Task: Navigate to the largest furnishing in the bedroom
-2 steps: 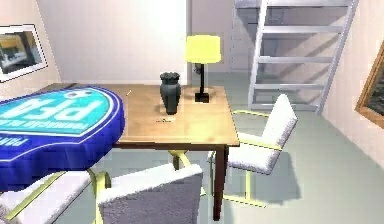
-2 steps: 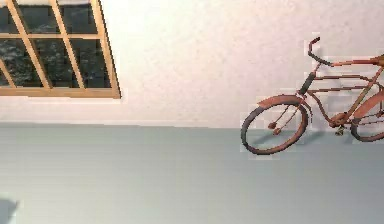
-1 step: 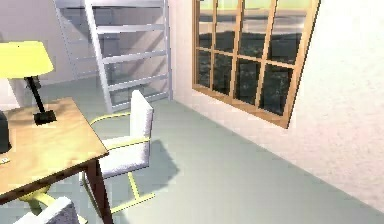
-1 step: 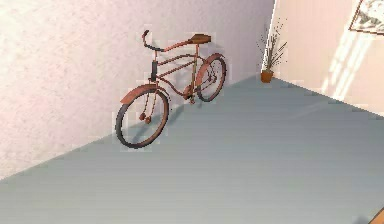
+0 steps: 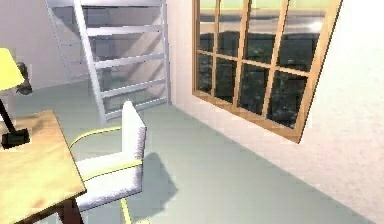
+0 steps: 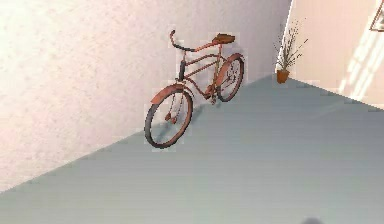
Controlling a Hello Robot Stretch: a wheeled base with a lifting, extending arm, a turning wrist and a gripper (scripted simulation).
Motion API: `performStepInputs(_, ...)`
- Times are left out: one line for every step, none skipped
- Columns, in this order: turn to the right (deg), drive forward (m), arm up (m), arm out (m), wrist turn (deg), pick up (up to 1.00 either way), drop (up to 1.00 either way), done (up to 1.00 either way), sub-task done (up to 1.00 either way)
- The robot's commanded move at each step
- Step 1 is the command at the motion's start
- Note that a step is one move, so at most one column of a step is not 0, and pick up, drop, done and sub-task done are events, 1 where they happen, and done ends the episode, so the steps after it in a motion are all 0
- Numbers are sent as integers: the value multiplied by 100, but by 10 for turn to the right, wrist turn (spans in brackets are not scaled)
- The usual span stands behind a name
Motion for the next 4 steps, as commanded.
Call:
performStepInputs(-450, 0, 0, 0, 0, 0, 0, 0, 0)
performStepInputs(-450, 0, 0, 0, 0, 0, 0, 0, 0)
performStepInputs(-450, 0, 0, 0, 0, 0, 0, 0, 0)
performStepInputs(-270, 0, 0, 0, 0, 0, 0, 0, 0)
